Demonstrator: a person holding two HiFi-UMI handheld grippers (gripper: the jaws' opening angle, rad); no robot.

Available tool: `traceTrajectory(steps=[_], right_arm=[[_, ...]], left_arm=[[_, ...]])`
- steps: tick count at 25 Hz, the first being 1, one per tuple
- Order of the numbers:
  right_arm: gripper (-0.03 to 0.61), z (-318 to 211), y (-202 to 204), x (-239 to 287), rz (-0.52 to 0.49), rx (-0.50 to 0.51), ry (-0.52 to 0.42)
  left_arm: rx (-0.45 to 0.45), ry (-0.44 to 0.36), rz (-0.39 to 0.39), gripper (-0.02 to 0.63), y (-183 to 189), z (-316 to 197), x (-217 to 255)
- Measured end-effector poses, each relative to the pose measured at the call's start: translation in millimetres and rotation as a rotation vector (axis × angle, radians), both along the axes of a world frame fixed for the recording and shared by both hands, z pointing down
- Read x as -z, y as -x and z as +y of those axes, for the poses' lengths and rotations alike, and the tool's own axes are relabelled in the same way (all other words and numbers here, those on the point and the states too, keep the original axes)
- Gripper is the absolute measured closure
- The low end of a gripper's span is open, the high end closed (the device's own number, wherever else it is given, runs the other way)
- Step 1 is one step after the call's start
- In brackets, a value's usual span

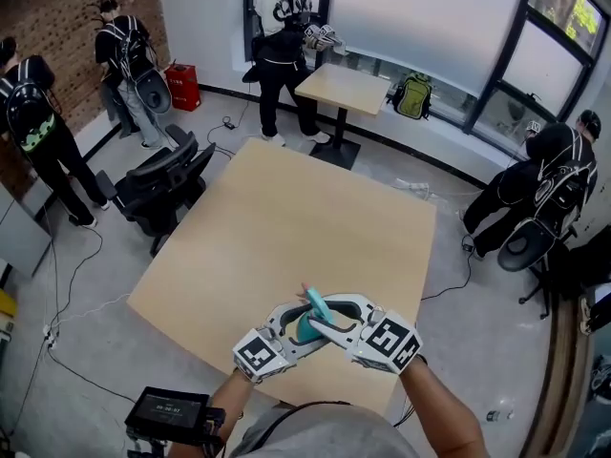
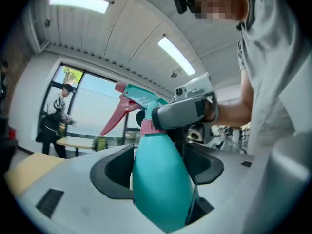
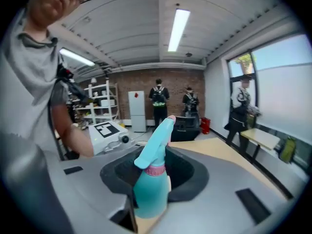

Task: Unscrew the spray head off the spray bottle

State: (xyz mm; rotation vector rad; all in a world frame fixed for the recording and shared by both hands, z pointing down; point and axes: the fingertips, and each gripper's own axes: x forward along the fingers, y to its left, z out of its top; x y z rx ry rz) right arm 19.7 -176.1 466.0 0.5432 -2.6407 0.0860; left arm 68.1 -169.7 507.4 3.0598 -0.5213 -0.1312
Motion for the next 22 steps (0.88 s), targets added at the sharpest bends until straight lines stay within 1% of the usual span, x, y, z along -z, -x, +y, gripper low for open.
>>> traceTrajectory(steps=[1, 2, 3, 5, 7, 8, 9, 10, 11, 12, 13, 15, 17, 19, 21, 22], right_arm=[[0.445, 11.0, 4.3, -2.0, 0.023, 0.103, -0.022], [0.445, 22.1, 7.4, -6.3, 0.049, 0.205, -0.033], [0.445, 32.5, 9.0, -12.3, 0.076, 0.296, -0.030], [0.445, 51.6, 9.1, -21.5, 0.111, 0.436, 0.012], [0.445, 66.0, 6.7, -20.4, 0.096, 0.525, 0.075], [0.446, 69.4, 4.5, -17.1, 0.077, 0.550, 0.105], [0.445, 69.6, 1.9, -13.4, 0.055, 0.558, 0.128], [0.445, 66.4, -0.4, -10.1, 0.033, 0.545, 0.141], [0.445, 60.3, -2.2, -7.8, 0.012, 0.511, 0.140], [0.445, 51.9, -3.3, -6.7, -0.010, 0.460, 0.125], [0.426, 42.2, -4.1, -6.0, -0.035, 0.395, 0.099], [0.339, 23.9, -5.9, -1.9, -0.114, 0.246, 0.052], [0.331, 9.9, -11.0, 5.3, -0.205, 0.087, 0.055], [0.331, -0.9, -15.0, 10.8, -0.259, -0.052, 0.076], [0.331, -6.1, -14.9, 9.1, -0.253, -0.138, 0.078], [0.333, -7.2, -14.1, 5.5, -0.225, -0.166, 0.067]], left_arm=[[-0.086, 0.025, 0.030, 0.302, 0.0, 9.8, -1.3], [-0.167, 0.041, 0.036, 0.302, -0.6, 19.7, -4.8], [-0.241, 0.048, 0.021, 0.302, -1.9, 29.6, -10.4], [-0.381, 0.050, -0.012, 0.305, -3.8, 50.5, -21.1], [-0.495, 0.063, 0.005, 0.307, -2.4, 67.7, -21.4], [-0.528, 0.087, 0.023, 0.307, -0.7, 72.2, -17.4], [-0.539, 0.118, 0.041, 0.308, 1.3, 73.0, -12.5], [-0.526, 0.149, 0.059, 0.308, 3.2, 70.1, -8.4], [-0.492, 0.174, 0.073, 0.311, 5.0, 64.1, -6.0], [-0.439, 0.190, 0.080, 0.311, 6.5, 55.9, -5.4], [-0.373, 0.194, 0.076, 0.313, 7.9, 46.6, -6.1], [-0.233, 0.180, 0.045, 0.313, 10.7, 29.3, -9.8], [-0.102, 0.149, -0.025, 0.314, 12.9, 16.7, -14.9], [0.028, 0.092, -0.146, 0.314, 13.7, 6.5, -21.0], [0.139, 0.036, -0.264, 0.314, 12.1, -1.0, -27.0], [0.177, 0.015, -0.301, 0.315, 10.3, -2.4, -29.5]])
